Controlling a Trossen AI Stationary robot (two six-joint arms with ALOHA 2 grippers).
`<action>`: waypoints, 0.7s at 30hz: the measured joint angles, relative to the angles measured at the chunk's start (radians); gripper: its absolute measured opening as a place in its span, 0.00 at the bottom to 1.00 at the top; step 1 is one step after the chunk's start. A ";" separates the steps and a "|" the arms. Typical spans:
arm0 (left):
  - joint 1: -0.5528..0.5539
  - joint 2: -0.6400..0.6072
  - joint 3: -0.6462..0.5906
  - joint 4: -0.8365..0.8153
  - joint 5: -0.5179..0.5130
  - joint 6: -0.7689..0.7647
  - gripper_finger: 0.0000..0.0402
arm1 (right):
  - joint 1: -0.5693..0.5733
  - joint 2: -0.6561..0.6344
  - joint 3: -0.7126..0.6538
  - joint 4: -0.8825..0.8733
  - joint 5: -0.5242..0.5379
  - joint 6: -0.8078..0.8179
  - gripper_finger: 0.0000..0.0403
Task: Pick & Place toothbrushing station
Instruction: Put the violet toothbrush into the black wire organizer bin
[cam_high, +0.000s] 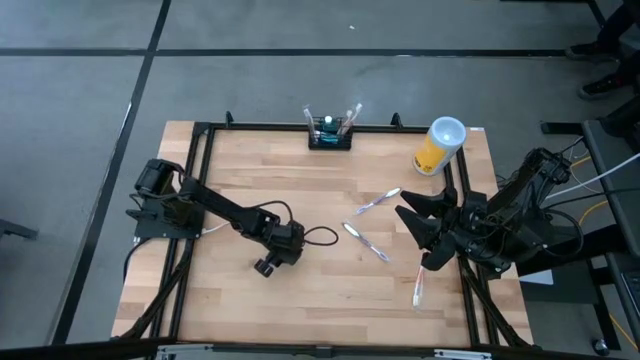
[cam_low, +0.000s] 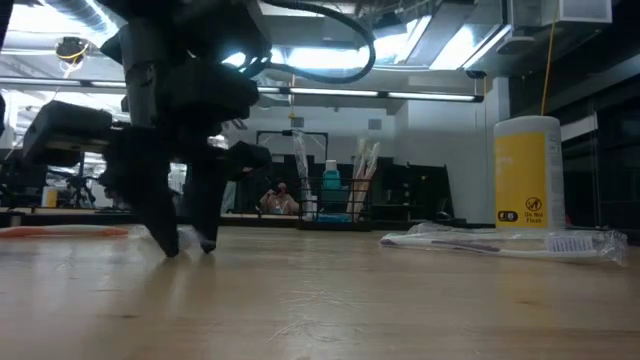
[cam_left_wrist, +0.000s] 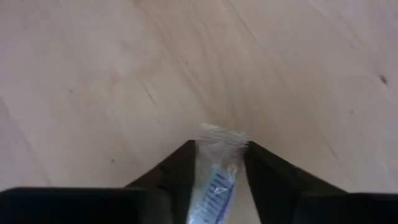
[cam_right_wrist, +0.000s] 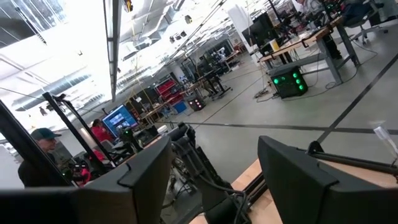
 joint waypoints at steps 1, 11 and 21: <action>0.005 0.001 0.000 0.005 0.001 -0.013 0.29 | 0.000 0.000 0.000 0.000 0.000 0.000 0.60; 0.148 -0.079 0.120 0.026 0.005 -0.124 0.01 | 0.000 0.000 0.000 0.000 -0.002 -0.012 0.60; 0.515 -0.325 0.283 0.411 -0.138 -0.309 0.01 | 0.000 0.000 0.000 0.017 -0.001 -0.064 0.60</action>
